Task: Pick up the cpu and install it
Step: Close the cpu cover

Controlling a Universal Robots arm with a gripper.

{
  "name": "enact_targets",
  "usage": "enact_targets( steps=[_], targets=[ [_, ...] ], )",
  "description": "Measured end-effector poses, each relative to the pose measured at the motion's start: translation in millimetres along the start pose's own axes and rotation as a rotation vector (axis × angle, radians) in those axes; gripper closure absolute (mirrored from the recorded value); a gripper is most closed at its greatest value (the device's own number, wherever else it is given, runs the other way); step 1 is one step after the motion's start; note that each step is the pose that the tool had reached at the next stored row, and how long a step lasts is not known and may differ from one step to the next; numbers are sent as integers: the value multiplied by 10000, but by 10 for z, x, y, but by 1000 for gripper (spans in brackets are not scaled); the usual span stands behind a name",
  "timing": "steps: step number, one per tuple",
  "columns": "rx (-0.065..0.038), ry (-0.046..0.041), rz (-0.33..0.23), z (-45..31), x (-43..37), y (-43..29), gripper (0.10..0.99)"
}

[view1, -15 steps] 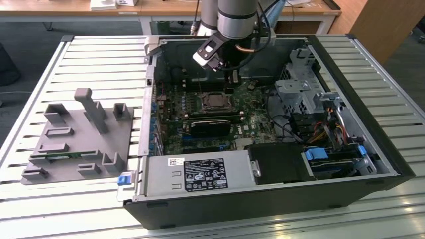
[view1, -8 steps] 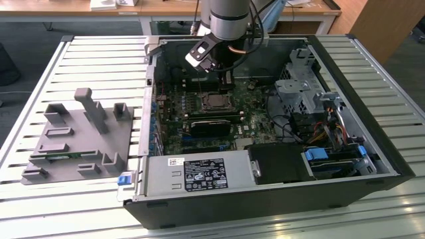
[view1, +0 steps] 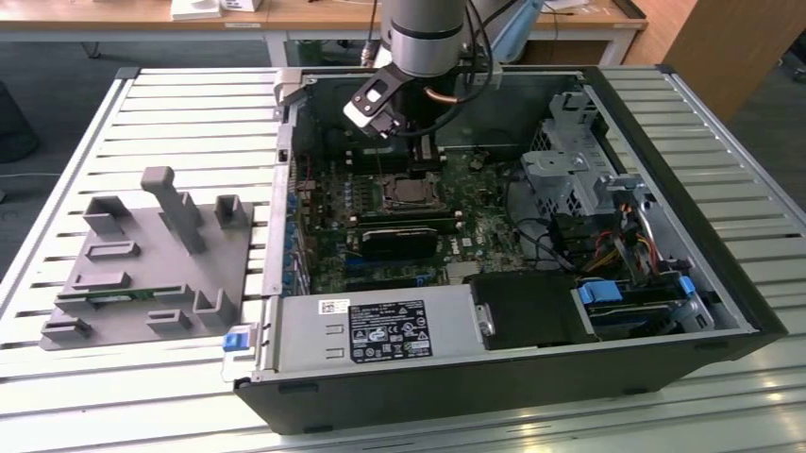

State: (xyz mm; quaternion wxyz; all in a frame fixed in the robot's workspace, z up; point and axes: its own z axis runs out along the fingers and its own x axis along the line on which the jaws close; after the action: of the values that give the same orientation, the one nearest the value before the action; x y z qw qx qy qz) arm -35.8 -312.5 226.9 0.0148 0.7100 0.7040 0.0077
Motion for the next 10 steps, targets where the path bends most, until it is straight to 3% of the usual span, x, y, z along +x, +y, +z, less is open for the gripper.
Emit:
enact_targets(
  steps=[10],
  targets=[
    [0,0,-1,4,-1,-46,980]
  ],
)
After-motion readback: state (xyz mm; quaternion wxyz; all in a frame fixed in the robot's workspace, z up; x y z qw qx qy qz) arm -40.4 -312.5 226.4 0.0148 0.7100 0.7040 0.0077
